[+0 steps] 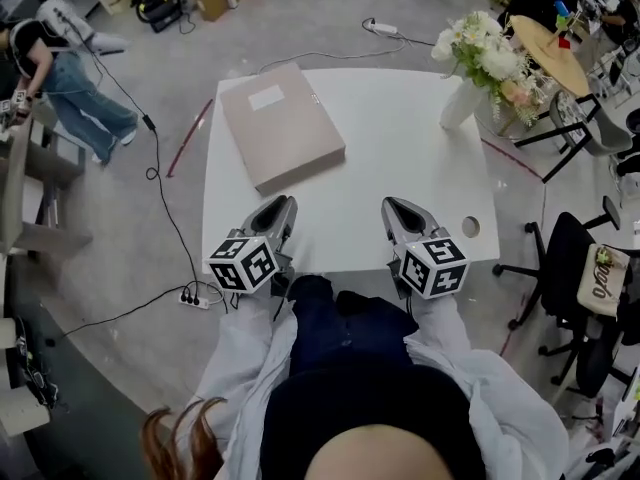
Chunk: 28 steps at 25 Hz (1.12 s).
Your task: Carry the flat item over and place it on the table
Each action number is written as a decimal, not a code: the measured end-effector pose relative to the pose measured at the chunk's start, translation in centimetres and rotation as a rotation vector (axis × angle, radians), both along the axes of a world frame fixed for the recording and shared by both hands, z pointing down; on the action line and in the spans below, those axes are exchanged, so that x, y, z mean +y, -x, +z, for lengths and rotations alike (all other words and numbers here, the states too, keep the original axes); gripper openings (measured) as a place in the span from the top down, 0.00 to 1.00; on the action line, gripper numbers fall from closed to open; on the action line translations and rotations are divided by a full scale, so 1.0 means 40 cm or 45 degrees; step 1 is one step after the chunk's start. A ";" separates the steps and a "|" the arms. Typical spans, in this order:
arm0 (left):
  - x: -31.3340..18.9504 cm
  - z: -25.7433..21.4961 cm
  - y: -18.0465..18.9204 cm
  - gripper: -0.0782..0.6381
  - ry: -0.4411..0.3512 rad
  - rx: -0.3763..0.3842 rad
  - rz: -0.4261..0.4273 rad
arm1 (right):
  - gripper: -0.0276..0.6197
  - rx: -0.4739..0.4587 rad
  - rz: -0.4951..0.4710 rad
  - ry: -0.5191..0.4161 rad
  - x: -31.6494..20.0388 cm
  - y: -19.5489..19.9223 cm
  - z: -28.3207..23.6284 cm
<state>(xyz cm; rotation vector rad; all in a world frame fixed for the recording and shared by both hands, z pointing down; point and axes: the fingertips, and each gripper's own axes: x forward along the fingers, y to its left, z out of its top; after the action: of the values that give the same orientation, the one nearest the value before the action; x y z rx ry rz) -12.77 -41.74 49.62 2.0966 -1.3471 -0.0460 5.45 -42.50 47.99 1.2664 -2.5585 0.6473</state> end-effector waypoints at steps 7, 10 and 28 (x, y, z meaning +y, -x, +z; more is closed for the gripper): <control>0.102 0.012 -0.089 0.89 -0.053 -0.083 0.043 | 0.94 0.038 0.017 -0.030 0.097 -0.102 0.024; 0.132 0.018 -0.123 0.89 -0.071 -0.095 0.073 | 0.94 0.069 0.019 -0.035 0.126 -0.133 0.041; 0.213 0.032 -0.210 0.89 -0.082 -0.128 0.153 | 0.94 0.057 0.054 -0.054 0.217 -0.184 0.047</control>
<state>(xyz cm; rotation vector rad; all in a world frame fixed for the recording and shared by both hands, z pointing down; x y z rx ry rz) -4.38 -33.24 50.89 2.2565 -1.2903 0.0686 12.81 -33.84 49.87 1.3369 -2.5279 0.5690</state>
